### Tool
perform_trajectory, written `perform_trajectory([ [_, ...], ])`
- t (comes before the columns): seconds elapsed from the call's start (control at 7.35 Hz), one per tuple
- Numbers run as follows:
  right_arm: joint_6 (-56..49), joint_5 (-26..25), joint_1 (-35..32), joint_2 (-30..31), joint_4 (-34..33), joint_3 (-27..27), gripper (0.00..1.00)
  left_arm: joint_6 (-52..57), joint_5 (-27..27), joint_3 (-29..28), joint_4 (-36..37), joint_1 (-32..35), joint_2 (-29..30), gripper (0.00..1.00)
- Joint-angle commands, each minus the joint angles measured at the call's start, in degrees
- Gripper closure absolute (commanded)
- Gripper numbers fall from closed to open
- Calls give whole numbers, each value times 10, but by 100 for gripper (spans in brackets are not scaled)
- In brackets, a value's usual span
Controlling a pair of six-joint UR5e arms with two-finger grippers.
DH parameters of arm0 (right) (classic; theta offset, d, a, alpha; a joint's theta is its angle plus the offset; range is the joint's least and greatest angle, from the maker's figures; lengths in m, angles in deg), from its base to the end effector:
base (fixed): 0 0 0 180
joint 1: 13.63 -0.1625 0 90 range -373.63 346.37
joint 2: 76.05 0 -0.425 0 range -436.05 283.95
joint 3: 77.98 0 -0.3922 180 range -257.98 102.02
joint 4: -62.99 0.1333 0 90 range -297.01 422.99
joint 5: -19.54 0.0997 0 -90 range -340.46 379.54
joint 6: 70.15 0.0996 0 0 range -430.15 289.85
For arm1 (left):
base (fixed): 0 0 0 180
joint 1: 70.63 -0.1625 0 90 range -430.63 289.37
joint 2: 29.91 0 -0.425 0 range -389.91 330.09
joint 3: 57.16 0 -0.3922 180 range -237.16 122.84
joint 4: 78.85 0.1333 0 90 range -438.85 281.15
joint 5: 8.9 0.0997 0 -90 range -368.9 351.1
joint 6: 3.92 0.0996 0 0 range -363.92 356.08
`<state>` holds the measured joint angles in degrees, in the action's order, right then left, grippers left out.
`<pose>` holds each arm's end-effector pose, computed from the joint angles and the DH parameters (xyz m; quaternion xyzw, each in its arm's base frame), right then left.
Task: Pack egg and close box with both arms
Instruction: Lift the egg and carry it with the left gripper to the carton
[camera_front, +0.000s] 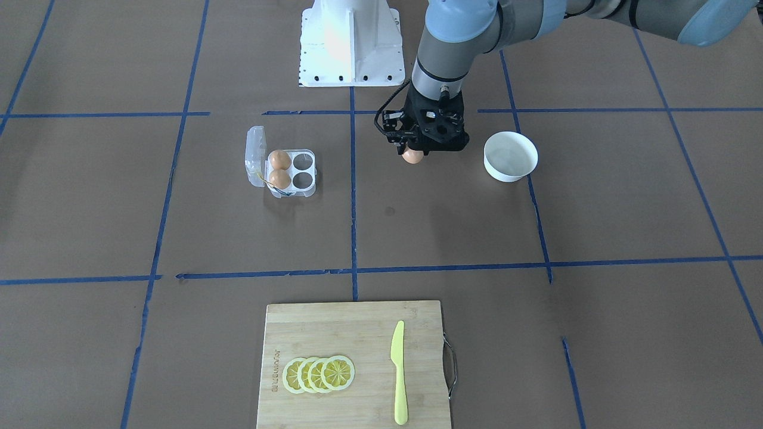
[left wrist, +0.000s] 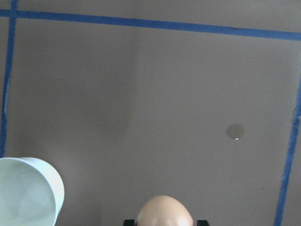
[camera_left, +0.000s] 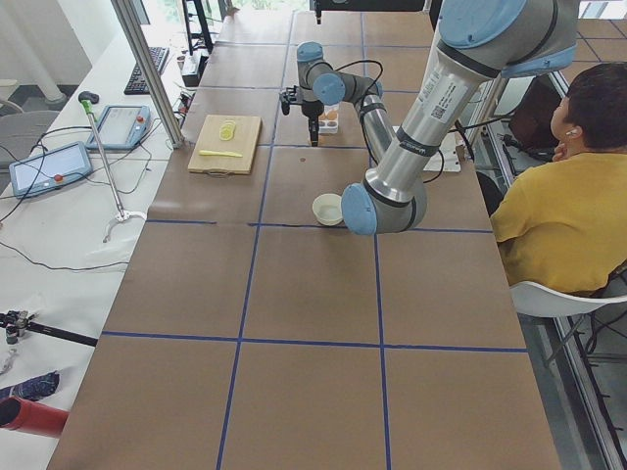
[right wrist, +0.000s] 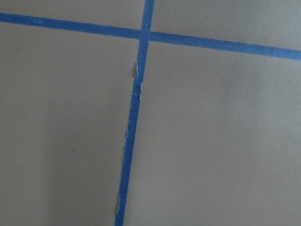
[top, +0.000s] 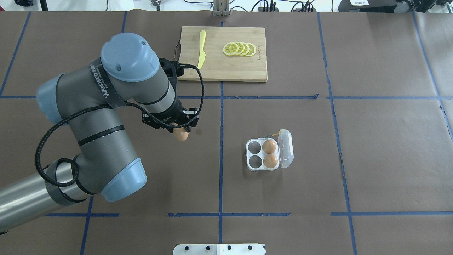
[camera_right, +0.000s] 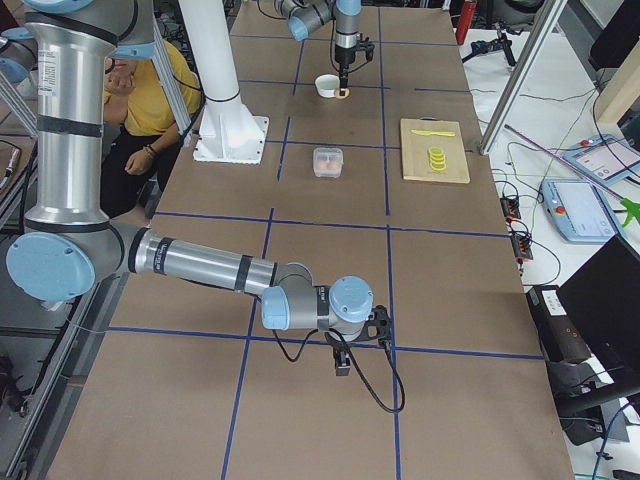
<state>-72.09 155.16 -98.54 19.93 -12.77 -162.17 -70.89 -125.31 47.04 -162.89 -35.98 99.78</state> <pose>0.0226 -0.4460 0.7307 0.0090 -0.3880 -0.0648 0.9193 0.4723 -0.4346 0.1584 0.0079 0.4471 0.0023 0.8945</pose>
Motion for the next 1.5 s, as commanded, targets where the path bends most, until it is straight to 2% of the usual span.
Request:
perform_trajectory([
  [0.0,0,0,0,1,1,0,0,0,0,-50,-99,-19,23,100],
  [0.14,0,0,0,1,1,0,0,0,1,-57,-130,-30,29,100],
  [0.54,0,1,0,2,1,0,0,-1,3,-135,-234,-55,65,100],
  [1.36,0,1,0,3,1,0,0,-1,26,-180,-242,-94,102,100],
])
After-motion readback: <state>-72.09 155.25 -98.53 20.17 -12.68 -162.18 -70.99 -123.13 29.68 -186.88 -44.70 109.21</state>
